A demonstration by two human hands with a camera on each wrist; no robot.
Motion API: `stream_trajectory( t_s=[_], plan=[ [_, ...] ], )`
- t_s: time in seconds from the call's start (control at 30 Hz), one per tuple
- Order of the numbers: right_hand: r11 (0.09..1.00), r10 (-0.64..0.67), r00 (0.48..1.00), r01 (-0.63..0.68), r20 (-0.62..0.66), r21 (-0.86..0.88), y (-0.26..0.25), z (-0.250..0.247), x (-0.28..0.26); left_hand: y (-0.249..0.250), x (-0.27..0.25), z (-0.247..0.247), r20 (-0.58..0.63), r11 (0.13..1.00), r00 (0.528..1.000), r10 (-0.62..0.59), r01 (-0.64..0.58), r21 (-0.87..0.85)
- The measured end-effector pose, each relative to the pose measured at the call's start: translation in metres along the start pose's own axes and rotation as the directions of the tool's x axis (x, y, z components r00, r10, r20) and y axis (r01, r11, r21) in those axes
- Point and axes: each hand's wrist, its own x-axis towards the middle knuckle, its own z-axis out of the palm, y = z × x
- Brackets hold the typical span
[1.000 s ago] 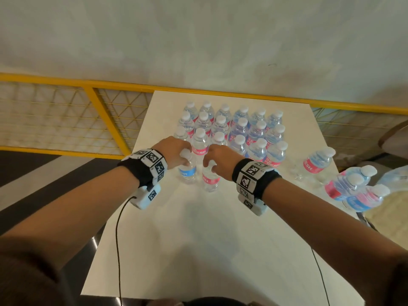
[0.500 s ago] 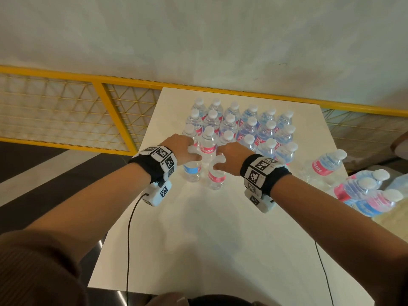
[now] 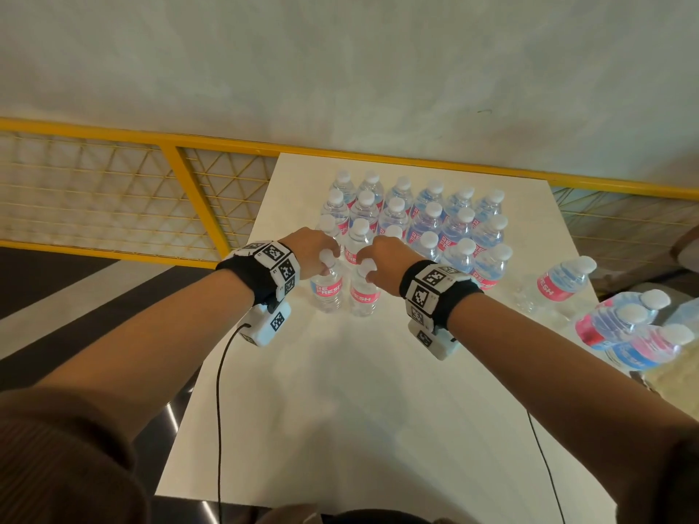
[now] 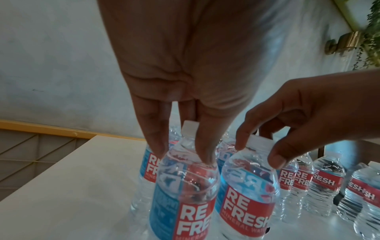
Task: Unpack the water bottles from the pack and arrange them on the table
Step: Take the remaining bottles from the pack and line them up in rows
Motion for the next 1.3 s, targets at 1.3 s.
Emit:
stream_trajectory(
  t_s=[1.3],
  plan=[
    [0.999, 0.044, 0.999, -0.044, -0.022, -0.009, -0.014, -0.007, 0.014, -0.010, 0.002, -0.004, -0.009, 0.997, 0.999, -0.051, 0.050, -0.059]
  ],
)
